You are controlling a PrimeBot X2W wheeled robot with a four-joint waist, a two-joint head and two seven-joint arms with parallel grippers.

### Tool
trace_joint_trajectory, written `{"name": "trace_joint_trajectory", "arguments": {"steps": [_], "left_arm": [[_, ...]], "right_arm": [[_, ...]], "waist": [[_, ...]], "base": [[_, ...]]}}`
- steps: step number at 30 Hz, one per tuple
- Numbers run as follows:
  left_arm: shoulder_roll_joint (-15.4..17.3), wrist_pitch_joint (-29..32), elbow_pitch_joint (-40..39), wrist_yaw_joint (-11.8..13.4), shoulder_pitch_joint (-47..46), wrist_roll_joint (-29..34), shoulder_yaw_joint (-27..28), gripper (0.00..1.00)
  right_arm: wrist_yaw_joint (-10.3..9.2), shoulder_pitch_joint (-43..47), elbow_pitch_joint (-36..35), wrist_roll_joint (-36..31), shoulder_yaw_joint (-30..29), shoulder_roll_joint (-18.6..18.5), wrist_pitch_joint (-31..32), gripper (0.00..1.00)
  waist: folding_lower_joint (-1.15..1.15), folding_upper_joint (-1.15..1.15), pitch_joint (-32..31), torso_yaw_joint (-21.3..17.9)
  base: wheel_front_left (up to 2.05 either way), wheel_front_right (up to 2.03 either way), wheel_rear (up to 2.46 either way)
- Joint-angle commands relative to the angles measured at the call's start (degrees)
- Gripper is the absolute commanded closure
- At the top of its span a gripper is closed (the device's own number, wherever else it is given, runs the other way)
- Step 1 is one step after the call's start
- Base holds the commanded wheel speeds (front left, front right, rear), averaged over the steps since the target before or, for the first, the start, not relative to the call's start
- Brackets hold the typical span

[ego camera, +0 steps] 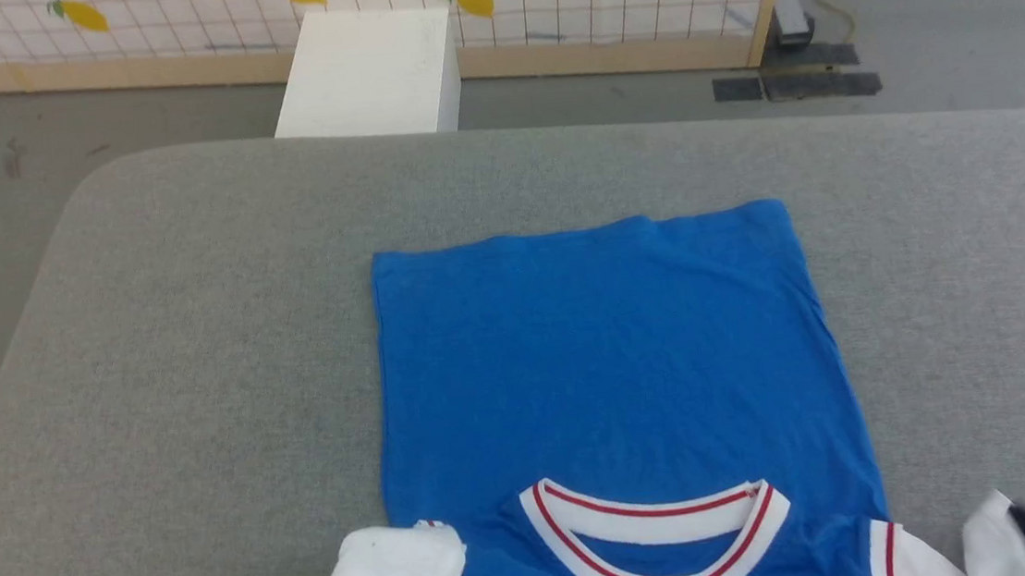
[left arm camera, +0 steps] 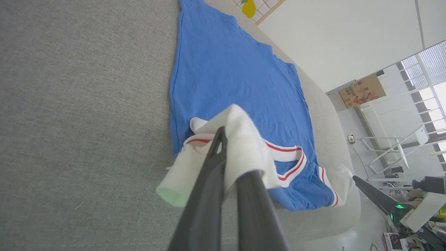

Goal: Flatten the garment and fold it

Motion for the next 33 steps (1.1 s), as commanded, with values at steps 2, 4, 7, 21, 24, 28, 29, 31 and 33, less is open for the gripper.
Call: {"name": "trace_joint_trajectory", "arguments": {"steps": [2, 4, 7, 21, 24, 28, 29, 31, 33], "left_arm": [[-0.1, -0.3, -0.3, -0.7, -1.7, 0.7, -0.3, 1.0], [-0.1, -0.4, -0.6, -0.9, -2.3, 1.2, -0.6, 1.0], [-0.4, -0.5, -1.2, -1.2, -3.5, 1.9, -1.2, 1.0], [-2.2, -0.2, -2.4, -3.0, -12.3, 6.0, -5.7, 1.0], [-3.2, 0.0, -1.8, -3.6, -14.5, 6.4, -7.0, 1.0], [-4.4, -0.1, -0.5, -4.2, -16.5, 6.7, -8.3, 1.0], [-4.7, -0.2, -0.2, -4.4, -17.0, 6.8, -8.6, 1.0], [-5.1, -0.5, 0.4, -4.7, -17.7, 6.9, -9.1, 1.0], [-5.5, -0.6, 1.1, -5.0, -18.3, 7.0, -9.5, 1.0]], "right_arm": [[-0.08, -3.1, -2.8, -0.2, -1.2, -1.8, -0.7, 0.0], [-0.08, -5.7, -5.0, -0.1, -2.0, -3.2, -1.0, 0.0], [-0.08, -10.8, -6.2, -1.2, -1.9, -6.5, -1.1, 0.0], [-0.08, -43.2, 7.7, -6.8, 11.0, -15.6, 9.8, 0.0], [-0.08, -49.0, 12.8, -8.0, 12.7, -16.1, 12.5, 0.0], [-0.08, -53.6, 18.3, -9.8, 14.2, -16.9, 15.0, 0.0], [-0.08, -54.3, 19.4, -10.0, 14.8, -17.3, 15.9, 0.0], [-0.08, -55.3, 21.0, -9.9, 15.8, -17.8, 17.0, 0.0], [-0.08, -55.8, 22.1, -9.9, 16.7, -18.4, 18.0, 0.0]], "waist": [[0.0, 0.0, 2.1, 1.5], [0.0, 0.0, 3.1, 2.0], [0.0, 0.0, 5.1, 3.0], [0.0, 0.0, 18.7, 7.9], [0.0, 0.0, 21.4, 9.3], [0.0, 0.0, 24.1, 11.0], [0.0, 0.0, 24.7, 11.4], [0.0, 0.0, 25.6, 12.1], [0.0, 0.0, 26.3, 12.8]], "base": [[0.0, 0.0, 0.0], [0.0, 0.0, 0.0], [0.0, 0.0, 0.0], [0.0, 0.0, 0.0], [0.0, 0.0, 0.0], [0.0, 0.0, 0.0], [0.0, 0.0, 0.0], [0.0, 0.0, 0.0], [0.0, 0.0, 0.0]]}}
